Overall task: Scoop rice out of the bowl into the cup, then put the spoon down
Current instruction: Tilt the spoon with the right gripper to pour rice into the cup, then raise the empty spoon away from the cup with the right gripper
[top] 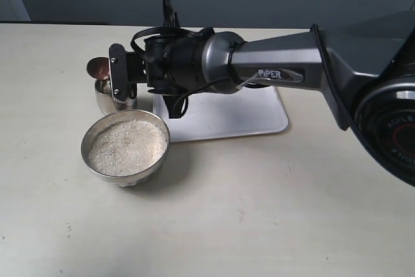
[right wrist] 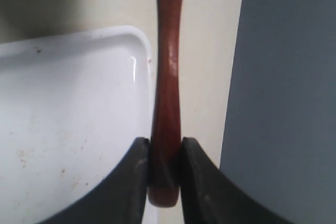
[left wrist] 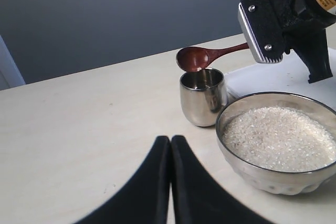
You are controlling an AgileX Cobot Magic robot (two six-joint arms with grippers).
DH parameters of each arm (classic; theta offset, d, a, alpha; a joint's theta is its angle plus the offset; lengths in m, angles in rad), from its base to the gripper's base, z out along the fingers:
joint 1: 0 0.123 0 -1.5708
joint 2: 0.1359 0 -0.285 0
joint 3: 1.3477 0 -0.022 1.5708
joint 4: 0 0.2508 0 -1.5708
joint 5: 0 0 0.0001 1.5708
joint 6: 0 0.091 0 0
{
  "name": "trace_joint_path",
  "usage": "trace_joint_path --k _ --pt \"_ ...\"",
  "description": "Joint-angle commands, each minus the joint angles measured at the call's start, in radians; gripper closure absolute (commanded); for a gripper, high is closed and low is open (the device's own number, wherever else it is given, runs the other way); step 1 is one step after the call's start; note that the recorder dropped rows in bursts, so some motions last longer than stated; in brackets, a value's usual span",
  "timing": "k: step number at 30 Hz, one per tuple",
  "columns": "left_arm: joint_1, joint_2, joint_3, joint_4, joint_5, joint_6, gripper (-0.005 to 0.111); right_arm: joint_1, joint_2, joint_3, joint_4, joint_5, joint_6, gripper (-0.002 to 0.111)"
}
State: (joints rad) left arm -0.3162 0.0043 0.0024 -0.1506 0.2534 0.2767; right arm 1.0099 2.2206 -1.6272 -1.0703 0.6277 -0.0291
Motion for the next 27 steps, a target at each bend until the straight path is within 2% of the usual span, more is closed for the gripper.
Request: trace_joint_path --k 1,15,27 --pt "-0.005 -0.004 -0.002 0.006 -0.015 -0.005 0.106 -0.002 -0.012 0.005 -0.025 -0.013 0.019 0.109" --pt "-0.005 -0.004 -0.002 0.006 -0.015 -0.005 0.106 -0.002 -0.012 0.010 -0.056 -0.061 0.035 0.109" --pt "-0.005 -0.004 -0.002 0.013 -0.015 -0.005 0.106 -0.002 -0.012 0.029 -0.117 -0.029 0.074 0.109"
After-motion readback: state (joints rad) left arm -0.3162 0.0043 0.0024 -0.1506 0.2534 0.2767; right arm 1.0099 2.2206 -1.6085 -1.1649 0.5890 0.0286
